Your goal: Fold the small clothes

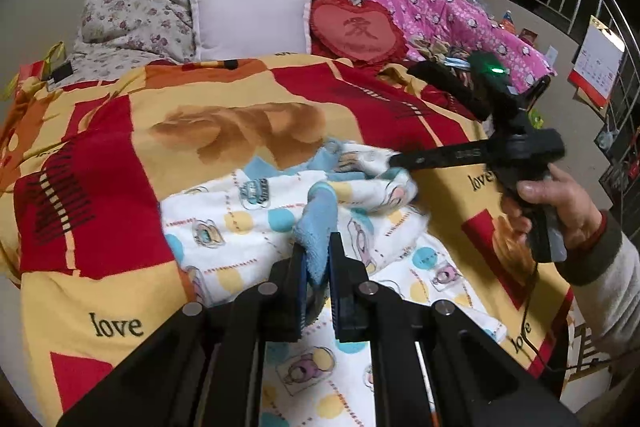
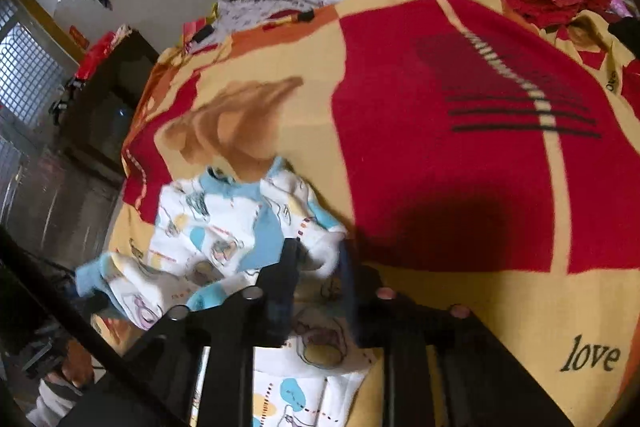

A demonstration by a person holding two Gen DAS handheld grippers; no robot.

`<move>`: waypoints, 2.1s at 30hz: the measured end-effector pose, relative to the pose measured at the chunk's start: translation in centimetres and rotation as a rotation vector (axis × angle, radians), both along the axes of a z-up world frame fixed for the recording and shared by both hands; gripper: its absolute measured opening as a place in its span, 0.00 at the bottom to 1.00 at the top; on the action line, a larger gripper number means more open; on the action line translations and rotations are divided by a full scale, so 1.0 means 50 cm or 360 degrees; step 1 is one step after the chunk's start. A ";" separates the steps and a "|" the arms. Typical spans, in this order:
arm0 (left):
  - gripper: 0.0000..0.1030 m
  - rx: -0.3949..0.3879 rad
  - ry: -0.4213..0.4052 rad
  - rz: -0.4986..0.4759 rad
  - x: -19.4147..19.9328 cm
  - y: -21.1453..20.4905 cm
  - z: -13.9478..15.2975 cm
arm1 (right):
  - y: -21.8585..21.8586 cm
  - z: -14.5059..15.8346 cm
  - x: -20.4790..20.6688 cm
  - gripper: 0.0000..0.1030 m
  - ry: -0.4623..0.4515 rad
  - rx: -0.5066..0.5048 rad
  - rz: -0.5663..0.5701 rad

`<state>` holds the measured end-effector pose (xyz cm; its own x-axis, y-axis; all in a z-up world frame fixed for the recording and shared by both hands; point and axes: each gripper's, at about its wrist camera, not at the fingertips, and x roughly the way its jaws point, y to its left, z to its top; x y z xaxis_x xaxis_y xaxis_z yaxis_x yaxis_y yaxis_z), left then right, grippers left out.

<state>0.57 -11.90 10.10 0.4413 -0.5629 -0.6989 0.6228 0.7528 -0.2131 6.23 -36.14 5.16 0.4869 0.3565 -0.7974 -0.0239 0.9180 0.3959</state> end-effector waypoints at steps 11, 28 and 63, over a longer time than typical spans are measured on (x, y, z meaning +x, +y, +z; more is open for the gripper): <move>0.09 0.0128 0.0218 0.0266 0.160 -0.007 -0.116 | -0.058 0.017 0.005 0.06 -0.0165 -0.0031 -0.0197; 0.53 0.0126 0.0160 0.0400 0.128 -0.007 -0.101 | 0.084 0.010 -0.045 0.19 -0.0211 -0.0142 0.0074; 0.77 0.0095 0.0250 0.0422 -0.029 0.081 -0.106 | 0.103 0.013 -0.255 0.59 -0.0109 -0.0232 0.0136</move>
<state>-0.86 -7.83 4.78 0.4514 -0.3982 -0.7986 0.3657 0.8989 -0.2414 -6.53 -31.01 5.81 0.5146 0.2819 -0.8098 -0.1269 0.9590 0.2532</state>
